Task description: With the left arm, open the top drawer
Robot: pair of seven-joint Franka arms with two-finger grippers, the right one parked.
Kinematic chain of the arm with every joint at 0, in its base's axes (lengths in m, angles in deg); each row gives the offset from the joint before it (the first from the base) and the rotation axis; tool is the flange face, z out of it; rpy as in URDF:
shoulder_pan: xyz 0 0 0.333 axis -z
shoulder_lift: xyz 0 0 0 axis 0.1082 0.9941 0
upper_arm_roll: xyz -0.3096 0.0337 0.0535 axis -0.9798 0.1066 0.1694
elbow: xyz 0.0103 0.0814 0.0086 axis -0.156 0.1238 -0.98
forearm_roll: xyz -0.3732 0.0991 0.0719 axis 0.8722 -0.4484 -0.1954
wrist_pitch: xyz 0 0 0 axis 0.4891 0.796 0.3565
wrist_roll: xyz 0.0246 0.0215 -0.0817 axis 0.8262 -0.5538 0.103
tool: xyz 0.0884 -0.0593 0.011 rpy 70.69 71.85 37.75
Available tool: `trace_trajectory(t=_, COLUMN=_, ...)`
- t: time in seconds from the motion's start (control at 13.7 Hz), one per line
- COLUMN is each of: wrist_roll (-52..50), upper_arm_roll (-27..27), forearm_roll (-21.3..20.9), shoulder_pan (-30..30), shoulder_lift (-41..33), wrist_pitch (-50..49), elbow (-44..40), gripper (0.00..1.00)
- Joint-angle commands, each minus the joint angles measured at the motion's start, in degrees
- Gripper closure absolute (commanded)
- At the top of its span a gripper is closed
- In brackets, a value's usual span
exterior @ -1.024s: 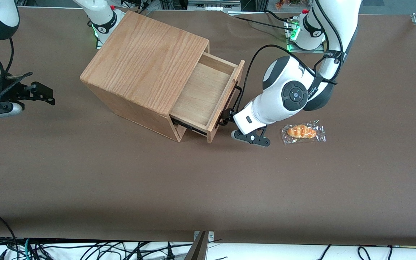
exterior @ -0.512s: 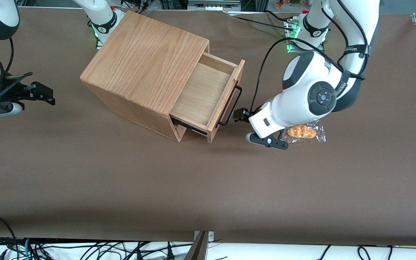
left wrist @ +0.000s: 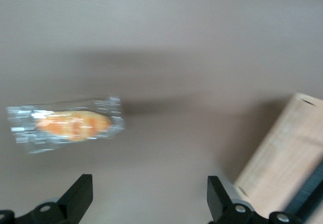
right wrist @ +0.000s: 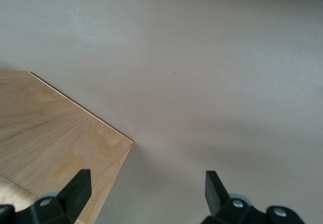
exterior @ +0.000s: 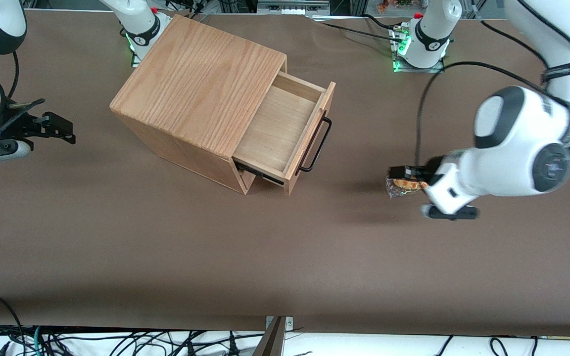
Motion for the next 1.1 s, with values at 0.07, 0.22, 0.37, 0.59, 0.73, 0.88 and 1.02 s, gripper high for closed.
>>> trace_trajectory(t=0.07, wrist_roll=0.8, upper_arm_roll=-0.8, forearm_roll=-6.9, shoulder_pan=-5.0, shoulder_lift=-2.0, wrist_pitch=-1.3, elbow=0.3, gripper=0.00)
trace_trajectory(t=0.22, wrist_roll=6.2, upper_arm_roll=-0.9, forearm_roll=-10.6, shoulder_pan=-7.3, shoulder_lift=-2.8, wrist_pitch=-0.9, elbow=0.6, gripper=0.00)
trace_trajectory(t=0.37, wrist_roll=13.6, upper_arm_roll=2.2, forearm_roll=-10.6, shoulder_pan=-7.3, shoulder_lift=-7.3, wrist_pitch=-0.7, elbow=4.4, gripper=0.00)
trace_trajectory(t=0.59, wrist_roll=22.5, upper_arm_roll=6.8, forearm_roll=-10.6, shoulder_pan=-4.8, shoulder_lift=-19.0, wrist_pitch=0.7, elbow=14.0, gripper=0.00)
trace_trajectory(t=0.73, wrist_roll=22.7, upper_arm_roll=6.8, forearm_roll=-10.6, shoulder_pan=-4.5, shoulder_lift=-25.3, wrist_pitch=1.1, elbow=17.0, gripper=0.00)
trace_trajectory(t=0.88, wrist_roll=22.6, upper_arm_roll=6.8, forearm_roll=-9.6, shoulder_pan=-4.4, shoulder_lift=-27.9, wrist_pitch=0.2, elbow=17.5, gripper=0.00)
trace_trajectory(t=1.02, wrist_roll=23.0, upper_arm_roll=6.7, forearm_roll=-9.7, shoulder_pan=-4.3, shoulder_lift=-29.0, wrist_pitch=-1.9, elbow=19.8, gripper=0.00)
